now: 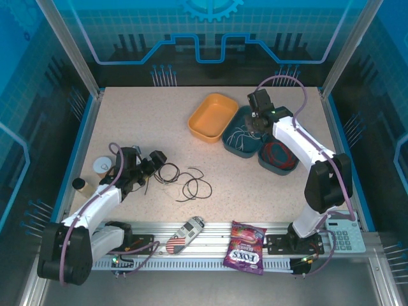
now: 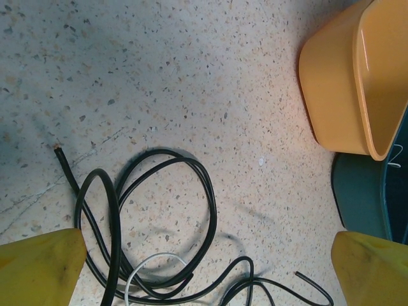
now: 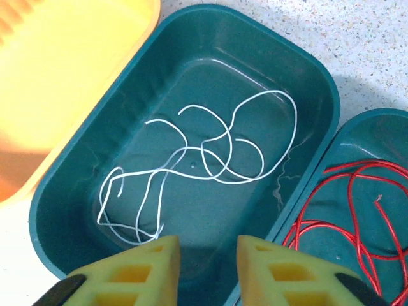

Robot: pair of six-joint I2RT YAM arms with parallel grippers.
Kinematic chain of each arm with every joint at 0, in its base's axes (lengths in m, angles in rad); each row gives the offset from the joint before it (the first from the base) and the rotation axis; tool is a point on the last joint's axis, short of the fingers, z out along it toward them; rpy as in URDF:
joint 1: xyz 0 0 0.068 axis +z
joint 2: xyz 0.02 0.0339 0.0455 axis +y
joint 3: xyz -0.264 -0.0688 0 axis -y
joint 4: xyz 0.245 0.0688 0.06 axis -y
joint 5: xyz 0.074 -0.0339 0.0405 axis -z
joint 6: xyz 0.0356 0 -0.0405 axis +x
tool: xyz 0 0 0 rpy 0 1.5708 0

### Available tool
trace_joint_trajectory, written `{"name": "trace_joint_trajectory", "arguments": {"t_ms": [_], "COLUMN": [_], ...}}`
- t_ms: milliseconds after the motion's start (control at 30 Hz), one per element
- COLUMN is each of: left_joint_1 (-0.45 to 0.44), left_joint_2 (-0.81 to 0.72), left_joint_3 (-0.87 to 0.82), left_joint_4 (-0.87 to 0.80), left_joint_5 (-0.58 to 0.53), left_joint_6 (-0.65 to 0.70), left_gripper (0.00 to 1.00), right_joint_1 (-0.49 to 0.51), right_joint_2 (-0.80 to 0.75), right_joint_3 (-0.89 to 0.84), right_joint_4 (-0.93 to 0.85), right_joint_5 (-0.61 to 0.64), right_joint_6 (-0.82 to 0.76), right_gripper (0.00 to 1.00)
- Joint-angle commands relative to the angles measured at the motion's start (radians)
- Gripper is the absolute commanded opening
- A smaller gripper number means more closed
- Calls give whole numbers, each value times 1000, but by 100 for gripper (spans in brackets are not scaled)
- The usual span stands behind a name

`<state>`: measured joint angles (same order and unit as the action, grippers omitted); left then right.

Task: Untangle the cables

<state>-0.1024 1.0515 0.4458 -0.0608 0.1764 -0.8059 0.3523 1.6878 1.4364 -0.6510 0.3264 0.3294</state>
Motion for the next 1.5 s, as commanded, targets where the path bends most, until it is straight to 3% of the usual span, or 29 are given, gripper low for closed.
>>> {"name": "trace_joint_trajectory", "arguments": {"t_ms": [0,233,333,700,900,1067,1300,1467], "left_joint_1": [-8,-8,-9,-55,-141,-212,-271,-311], "left_joint_2": [-12,-44,-54,-22,6,51,127,201], "left_joint_3": [34,48,63,105,103,103,110,141], "left_joint_4": [-39,-88,-129,-259,-257,-242,-162,-90], "left_joint_5": [-17,-45,-48,-94,-113,-127,-111,-101], "left_joint_6": [36,86,118,207,199,186,154,136], "left_gripper": [99,99,99,96,90,81,62,48], "right_joint_1": [-6,-1,7,85,70,47,43,43], "right_joint_2": [-79,-198,-247,-345,-414,-448,-480,-538], "right_joint_3": [-17,-107,-148,-245,-293,-308,-339,-421], "right_joint_4": [-18,47,65,116,164,173,180,309], "right_joint_5": [-16,-101,-125,-80,-137,-208,-130,-133], "right_joint_6": [11,-5,-8,-27,-6,0,8,20], "right_gripper": [39,65,100,100,100,100,100,100]}}
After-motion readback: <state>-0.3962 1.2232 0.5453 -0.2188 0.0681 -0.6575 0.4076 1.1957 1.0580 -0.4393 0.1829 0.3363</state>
